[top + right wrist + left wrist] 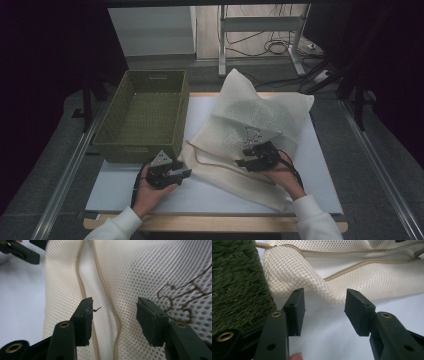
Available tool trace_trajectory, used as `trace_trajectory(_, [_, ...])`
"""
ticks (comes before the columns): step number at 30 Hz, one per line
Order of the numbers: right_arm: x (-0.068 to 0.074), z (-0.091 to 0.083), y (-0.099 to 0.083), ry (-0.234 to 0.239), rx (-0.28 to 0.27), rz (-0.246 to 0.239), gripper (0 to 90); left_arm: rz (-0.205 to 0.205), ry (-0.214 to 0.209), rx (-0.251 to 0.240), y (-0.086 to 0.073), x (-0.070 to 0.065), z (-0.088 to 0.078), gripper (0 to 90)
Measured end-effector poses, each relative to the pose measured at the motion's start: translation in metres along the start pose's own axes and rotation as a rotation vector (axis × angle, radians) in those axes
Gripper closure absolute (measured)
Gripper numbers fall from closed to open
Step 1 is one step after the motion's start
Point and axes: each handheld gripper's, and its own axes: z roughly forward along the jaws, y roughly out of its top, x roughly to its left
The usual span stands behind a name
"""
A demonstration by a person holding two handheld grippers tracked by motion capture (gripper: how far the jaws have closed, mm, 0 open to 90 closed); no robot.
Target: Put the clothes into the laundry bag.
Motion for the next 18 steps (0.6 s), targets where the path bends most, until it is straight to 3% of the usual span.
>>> trace_trajectory(7, [0.004,-0.01,-0.008,-0.034,-0.062,0.032,40.8,-0.005,0.007,-0.002,-0.003,0.0,-0.008,45.5])
trace_trajectory(18, [0.005,-0.024,-0.032,-0.072,-0.115,0.094,38.2,0.052,0.039,0.011,-0.007,-0.004,-0.016,42.1])
